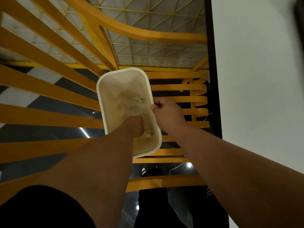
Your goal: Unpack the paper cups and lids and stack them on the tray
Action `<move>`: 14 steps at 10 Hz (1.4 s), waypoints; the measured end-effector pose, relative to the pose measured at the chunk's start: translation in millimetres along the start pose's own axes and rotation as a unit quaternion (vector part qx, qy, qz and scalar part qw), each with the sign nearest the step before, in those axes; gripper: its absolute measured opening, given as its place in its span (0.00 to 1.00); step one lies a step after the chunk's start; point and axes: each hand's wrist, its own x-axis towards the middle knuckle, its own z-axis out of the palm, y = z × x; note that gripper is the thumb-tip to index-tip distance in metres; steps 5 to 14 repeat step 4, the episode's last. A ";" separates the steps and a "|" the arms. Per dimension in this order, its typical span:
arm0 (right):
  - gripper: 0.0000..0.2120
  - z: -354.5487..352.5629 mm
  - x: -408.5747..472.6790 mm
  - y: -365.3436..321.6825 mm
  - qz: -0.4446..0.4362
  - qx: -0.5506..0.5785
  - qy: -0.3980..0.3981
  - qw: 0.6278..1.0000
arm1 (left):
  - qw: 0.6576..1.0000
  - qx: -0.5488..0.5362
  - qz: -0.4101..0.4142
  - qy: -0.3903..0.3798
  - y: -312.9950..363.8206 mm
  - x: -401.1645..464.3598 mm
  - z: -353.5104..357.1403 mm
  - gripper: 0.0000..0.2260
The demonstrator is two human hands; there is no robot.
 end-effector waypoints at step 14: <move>0.10 -58.7 -44.1 -30.0 -0.126 0.011 -0.011 0.992 | 0.951 -0.147 0.047 0.267 25.1 -123.3 -78.4 0.16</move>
